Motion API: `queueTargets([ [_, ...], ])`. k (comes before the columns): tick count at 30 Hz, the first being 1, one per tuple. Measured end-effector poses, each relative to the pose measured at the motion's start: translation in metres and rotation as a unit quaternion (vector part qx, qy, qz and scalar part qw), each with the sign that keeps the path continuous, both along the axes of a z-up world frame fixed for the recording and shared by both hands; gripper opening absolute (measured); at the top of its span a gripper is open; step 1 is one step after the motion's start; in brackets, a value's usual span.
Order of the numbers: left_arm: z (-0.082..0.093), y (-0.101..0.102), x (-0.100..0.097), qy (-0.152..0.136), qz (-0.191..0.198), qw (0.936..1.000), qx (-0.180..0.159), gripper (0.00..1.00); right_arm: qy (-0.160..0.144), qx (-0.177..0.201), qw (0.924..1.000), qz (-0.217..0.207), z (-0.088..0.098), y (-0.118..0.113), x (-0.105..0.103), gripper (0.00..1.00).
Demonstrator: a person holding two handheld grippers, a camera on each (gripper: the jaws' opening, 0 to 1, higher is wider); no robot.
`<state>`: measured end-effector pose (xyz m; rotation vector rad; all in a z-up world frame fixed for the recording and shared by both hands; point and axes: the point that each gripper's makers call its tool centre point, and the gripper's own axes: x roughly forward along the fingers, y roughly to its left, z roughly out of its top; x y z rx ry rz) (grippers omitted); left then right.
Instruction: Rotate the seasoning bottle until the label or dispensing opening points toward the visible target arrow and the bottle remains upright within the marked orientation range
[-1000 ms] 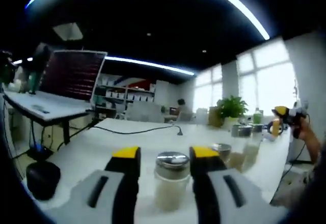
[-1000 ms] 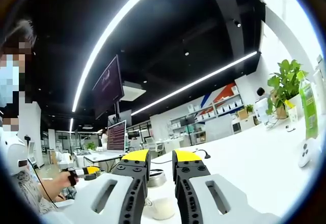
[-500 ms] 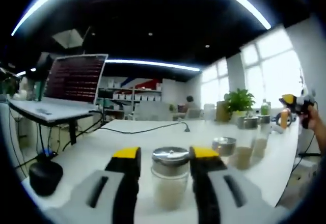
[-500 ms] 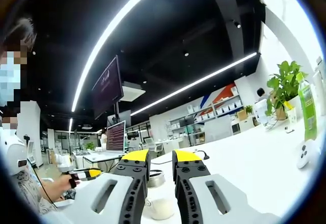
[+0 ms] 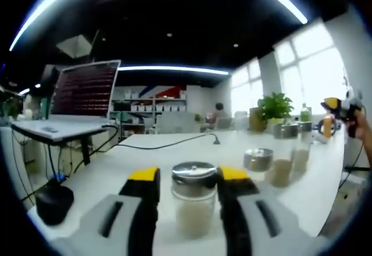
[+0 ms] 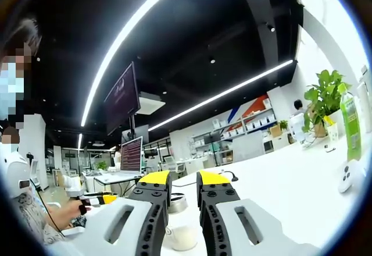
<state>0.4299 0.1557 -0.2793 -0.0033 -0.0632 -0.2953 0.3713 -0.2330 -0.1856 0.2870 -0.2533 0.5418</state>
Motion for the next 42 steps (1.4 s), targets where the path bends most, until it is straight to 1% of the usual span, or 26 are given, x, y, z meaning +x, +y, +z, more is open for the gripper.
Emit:
queueTargets([
  [4,-0.002,-0.004,-0.001,0.006,-0.012,0.9999,0.006,0.33,0.0,0.0,1.0,0.0,0.0,0.0,0.0,0.16],
  [12,-0.003,-0.005,-0.001,0.007,-0.021,0.9997,0.009,0.33,0.0,0.001,1.0,-0.001,-0.001,-0.002,0.001,0.16],
  [16,-0.003,-0.005,-0.001,0.007,-0.035,0.9994,0.004,0.33,0.002,0.0,1.0,-0.001,-0.002,-0.002,0.001,0.16],
  [22,-0.004,-0.006,0.0,0.01,-0.045,0.9989,0.009,0.32,0.0,0.001,1.0,-0.001,-0.002,-0.002,0.001,0.16],
  [24,-0.004,-0.007,0.0,0.011,-0.055,0.9984,0.01,0.32,0.0,0.001,1.0,0.0,-0.002,-0.001,0.001,0.16],
  [25,-0.004,-0.009,0.0,0.011,-0.067,0.9976,0.013,0.32,0.0,0.001,1.0,0.0,-0.002,-0.001,0.001,0.16],
  [26,-0.004,-0.007,0.001,0.012,-0.066,0.9977,0.013,0.32,0.001,0.0,1.0,0.0,-0.002,-0.001,0.001,0.16],
  [30,-0.004,-0.008,0.002,0.018,-0.086,0.9961,0.007,0.32,0.001,0.0,1.0,0.001,-0.003,0.0,0.001,0.16],
  [32,-0.005,-0.011,0.001,0.018,-0.103,0.9944,0.015,0.32,0.001,0.0,1.0,0.001,-0.002,0.0,0.001,0.16],
  [34,-0.005,-0.01,0.002,0.02,-0.11,0.9937,0.01,0.32,0.001,0.0,1.0,0.002,-0.002,0.0,0.001,0.16],
  [40,-0.005,-0.012,0.001,0.024,-0.134,0.9904,0.022,0.32,0.006,0.0,1.0,0.004,-0.005,0.0,0.002,0.16],
  [42,-0.005,-0.012,0.002,0.024,-0.146,0.9888,0.02,0.32,0.007,-0.002,1.0,0.006,-0.006,0.001,0.002,0.16],
])
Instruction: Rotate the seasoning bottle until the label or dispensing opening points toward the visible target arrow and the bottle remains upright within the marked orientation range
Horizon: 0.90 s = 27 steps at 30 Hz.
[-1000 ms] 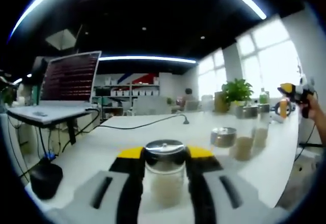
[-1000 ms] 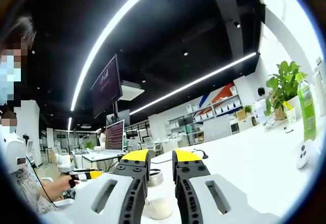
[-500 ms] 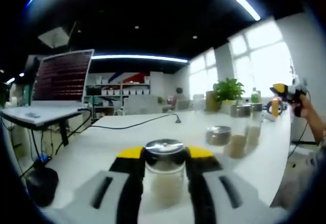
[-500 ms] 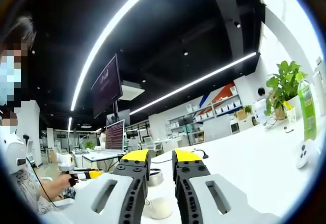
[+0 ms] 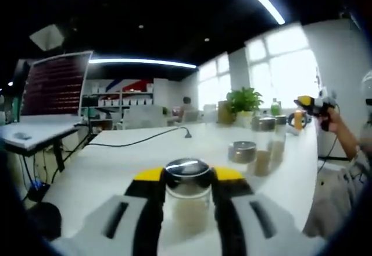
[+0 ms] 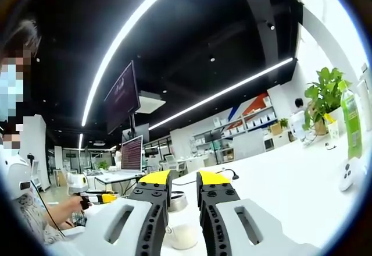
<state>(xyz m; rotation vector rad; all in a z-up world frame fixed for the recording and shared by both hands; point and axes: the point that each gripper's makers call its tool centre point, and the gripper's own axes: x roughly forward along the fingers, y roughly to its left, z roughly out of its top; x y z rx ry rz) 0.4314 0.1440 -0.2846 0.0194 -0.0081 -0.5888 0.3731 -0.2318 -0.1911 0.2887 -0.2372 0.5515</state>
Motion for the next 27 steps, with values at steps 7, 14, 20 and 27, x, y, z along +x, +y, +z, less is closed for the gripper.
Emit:
queueTargets([
  [7,0.0002,-0.0011,-0.0007,0.004,-0.022,0.9998,0.002,0.32,0.001,0.002,1.0,-0.002,0.0002,-0.0017,0.0002,0.16],
  [14,0.0001,-0.003,-0.0002,0.012,-0.045,0.9989,0.006,0.32,0.002,0.002,1.0,-0.002,0.0001,-0.0019,0.0007,0.16],
  [20,0.0003,-0.0015,0.0026,0.015,-0.061,0.998,0.009,0.32,0.001,0.004,1.0,0.002,0.0011,-0.0019,0.0005,0.16],
  [27,0.0014,-0.0022,0.0026,0.015,-0.065,0.9977,0.009,0.32,0.0,0.012,0.9999,0.004,0.0037,-0.002,-0.0006,0.16],
])
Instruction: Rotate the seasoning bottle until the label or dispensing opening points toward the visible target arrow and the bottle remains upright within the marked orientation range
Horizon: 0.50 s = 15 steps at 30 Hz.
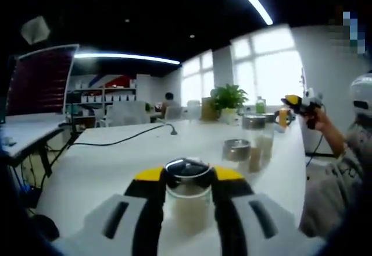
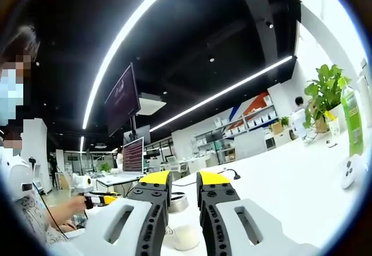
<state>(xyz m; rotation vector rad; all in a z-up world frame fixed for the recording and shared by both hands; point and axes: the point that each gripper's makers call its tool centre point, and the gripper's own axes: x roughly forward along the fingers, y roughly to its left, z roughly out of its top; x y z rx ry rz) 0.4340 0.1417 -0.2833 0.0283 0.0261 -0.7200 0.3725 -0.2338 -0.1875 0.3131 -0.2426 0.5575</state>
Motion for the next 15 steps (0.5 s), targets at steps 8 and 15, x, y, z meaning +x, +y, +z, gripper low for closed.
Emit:
queueTargets([
  [8,0.0004,0.0002,0.0002,0.003,-0.011,0.9999,-0.004,0.32,0.0,0.002,1.0,0.001,0.0011,0.0005,0.0002,0.16],
  [15,0.0006,-0.0004,0.0002,0.002,-0.011,0.9999,-0.006,0.33,0.0,0.002,1.0,0.003,0.001,0.0014,0.0008,0.16],
])
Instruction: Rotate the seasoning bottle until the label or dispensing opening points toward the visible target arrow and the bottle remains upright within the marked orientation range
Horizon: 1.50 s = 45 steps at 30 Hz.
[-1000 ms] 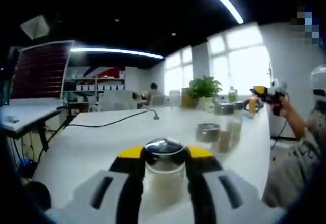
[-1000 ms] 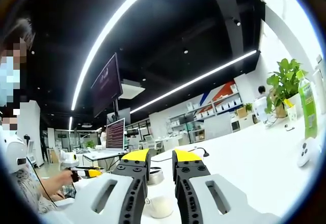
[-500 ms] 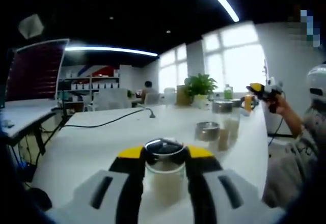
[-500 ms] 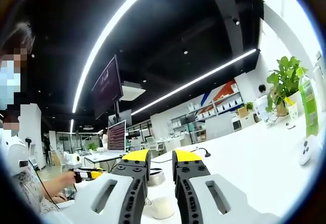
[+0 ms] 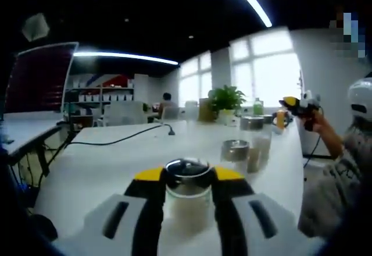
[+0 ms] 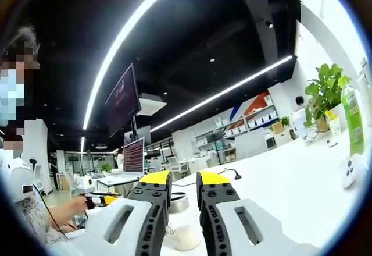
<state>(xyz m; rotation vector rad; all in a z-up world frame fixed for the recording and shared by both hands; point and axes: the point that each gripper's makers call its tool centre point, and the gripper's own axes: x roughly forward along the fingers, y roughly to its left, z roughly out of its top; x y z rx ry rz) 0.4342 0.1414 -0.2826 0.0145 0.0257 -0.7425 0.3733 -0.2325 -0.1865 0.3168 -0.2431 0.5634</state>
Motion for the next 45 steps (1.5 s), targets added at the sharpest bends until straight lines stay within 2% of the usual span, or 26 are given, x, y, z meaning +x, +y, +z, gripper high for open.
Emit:
queueTargets([
  [5,0.003,0.002,-0.003,-0.006,0.004,1.0,-0.001,0.33,0.001,-0.001,1.0,0.002,-0.001,0.001,0.001,0.16],
  [9,0.01,0.006,-0.003,-0.012,0.011,0.9998,-0.01,0.4,0.002,-0.003,1.0,0.004,-0.002,0.002,0.002,0.16],
  [15,0.026,0.012,-0.01,-0.034,0.027,0.9988,-0.024,0.4,0.001,-0.004,1.0,0.005,-0.001,0.005,0.002,0.16],
  [20,0.037,0.015,-0.019,-0.041,0.033,0.998,-0.035,0.4,0.002,-0.005,1.0,0.007,-0.002,0.006,0.003,0.16],
  [27,0.053,0.007,-0.032,-0.043,0.025,0.9985,-0.024,0.4,-0.001,-0.01,0.9999,0.006,-0.001,0.005,0.003,0.16],
  [35,0.065,-0.007,-0.047,-0.041,-0.001,0.9982,-0.044,0.4,-0.007,-0.023,0.9997,0.006,-0.001,0.007,0.0,0.17],
  [39,0.069,-0.011,-0.057,-0.046,-0.011,0.9982,-0.037,0.4,-0.012,-0.036,0.9993,0.005,0.0,0.01,-0.002,0.17],
  [41,0.073,-0.016,-0.066,-0.041,-0.03,0.9974,-0.052,0.4,-0.016,-0.045,0.9989,-0.004,0.001,0.01,-0.002,0.17],
  [45,0.084,-0.016,-0.077,-0.046,-0.032,0.9963,-0.065,0.4,-0.021,-0.046,0.9987,0.001,0.002,0.011,-0.003,0.17],
])
